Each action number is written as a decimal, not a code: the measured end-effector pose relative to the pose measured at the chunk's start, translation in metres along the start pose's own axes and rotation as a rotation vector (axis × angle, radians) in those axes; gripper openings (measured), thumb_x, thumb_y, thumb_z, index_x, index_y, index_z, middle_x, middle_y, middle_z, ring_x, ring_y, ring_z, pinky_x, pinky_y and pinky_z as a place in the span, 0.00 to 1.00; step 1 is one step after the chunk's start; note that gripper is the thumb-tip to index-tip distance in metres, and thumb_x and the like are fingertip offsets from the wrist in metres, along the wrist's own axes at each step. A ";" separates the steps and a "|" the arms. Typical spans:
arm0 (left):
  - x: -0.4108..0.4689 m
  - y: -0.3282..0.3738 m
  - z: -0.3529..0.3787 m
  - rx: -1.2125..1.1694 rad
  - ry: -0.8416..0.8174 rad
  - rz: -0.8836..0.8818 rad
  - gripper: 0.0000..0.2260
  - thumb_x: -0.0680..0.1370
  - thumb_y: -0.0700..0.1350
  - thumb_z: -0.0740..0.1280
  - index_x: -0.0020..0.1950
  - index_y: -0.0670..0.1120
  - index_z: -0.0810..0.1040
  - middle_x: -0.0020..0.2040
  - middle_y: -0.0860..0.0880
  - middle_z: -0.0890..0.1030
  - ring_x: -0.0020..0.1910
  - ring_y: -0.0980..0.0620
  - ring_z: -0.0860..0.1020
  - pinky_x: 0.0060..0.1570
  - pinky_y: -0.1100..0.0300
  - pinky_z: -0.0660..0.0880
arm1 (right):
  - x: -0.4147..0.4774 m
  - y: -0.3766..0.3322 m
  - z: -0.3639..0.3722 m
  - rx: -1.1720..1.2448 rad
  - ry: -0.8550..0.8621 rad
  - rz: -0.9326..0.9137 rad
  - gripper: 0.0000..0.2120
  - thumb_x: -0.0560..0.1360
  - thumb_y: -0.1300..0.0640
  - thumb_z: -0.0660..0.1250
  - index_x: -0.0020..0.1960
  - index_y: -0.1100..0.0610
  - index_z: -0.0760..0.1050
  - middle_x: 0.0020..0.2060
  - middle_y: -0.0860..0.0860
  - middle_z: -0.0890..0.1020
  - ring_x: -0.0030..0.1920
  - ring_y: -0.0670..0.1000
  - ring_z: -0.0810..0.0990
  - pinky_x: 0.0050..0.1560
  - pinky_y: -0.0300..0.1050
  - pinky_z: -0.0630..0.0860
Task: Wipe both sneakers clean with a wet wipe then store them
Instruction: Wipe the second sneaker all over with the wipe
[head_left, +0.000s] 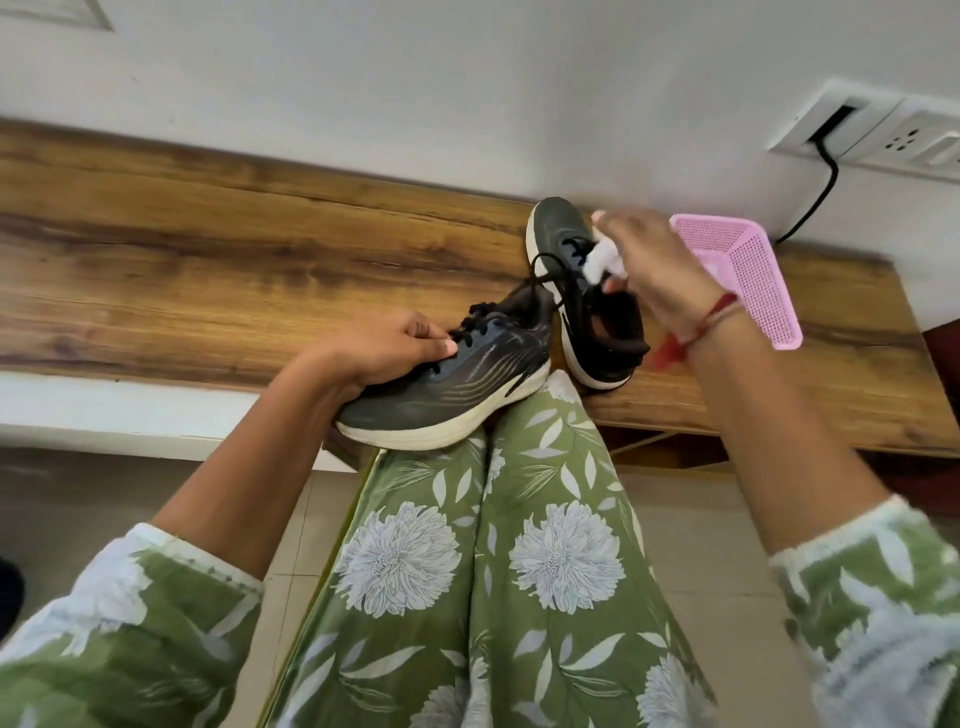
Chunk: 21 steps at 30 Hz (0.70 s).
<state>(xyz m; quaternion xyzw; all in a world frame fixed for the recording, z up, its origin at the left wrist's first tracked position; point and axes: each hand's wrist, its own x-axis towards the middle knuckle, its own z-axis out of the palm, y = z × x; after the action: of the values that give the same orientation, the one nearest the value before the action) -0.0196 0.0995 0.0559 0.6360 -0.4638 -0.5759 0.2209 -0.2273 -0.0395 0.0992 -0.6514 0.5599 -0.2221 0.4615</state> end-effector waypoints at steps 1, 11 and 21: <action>0.001 0.001 0.004 -0.004 -0.005 0.003 0.14 0.80 0.42 0.62 0.39 0.44 0.83 0.56 0.51 0.81 0.49 0.53 0.78 0.48 0.67 0.72 | -0.015 0.005 0.012 0.123 -0.027 0.007 0.06 0.78 0.53 0.60 0.46 0.52 0.74 0.36 0.52 0.80 0.36 0.48 0.77 0.34 0.40 0.74; 0.006 0.001 0.021 0.061 0.014 0.049 0.15 0.81 0.42 0.60 0.52 0.30 0.78 0.69 0.51 0.70 0.61 0.60 0.67 0.59 0.67 0.57 | -0.096 0.075 0.079 0.054 0.431 -0.227 0.10 0.71 0.66 0.68 0.50 0.57 0.81 0.48 0.52 0.79 0.49 0.46 0.78 0.52 0.37 0.74; 0.008 0.008 0.021 0.136 -0.005 0.014 0.14 0.82 0.43 0.59 0.52 0.35 0.80 0.72 0.52 0.68 0.63 0.60 0.66 0.61 0.65 0.56 | -0.086 0.064 0.093 -0.256 0.406 -0.303 0.04 0.74 0.61 0.66 0.48 0.55 0.75 0.38 0.51 0.80 0.39 0.53 0.78 0.39 0.51 0.74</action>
<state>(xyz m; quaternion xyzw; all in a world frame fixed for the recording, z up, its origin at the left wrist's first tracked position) -0.0427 0.0943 0.0530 0.6449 -0.5069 -0.5428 0.1801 -0.2094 0.0775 0.0203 -0.7228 0.5606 -0.3418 0.2154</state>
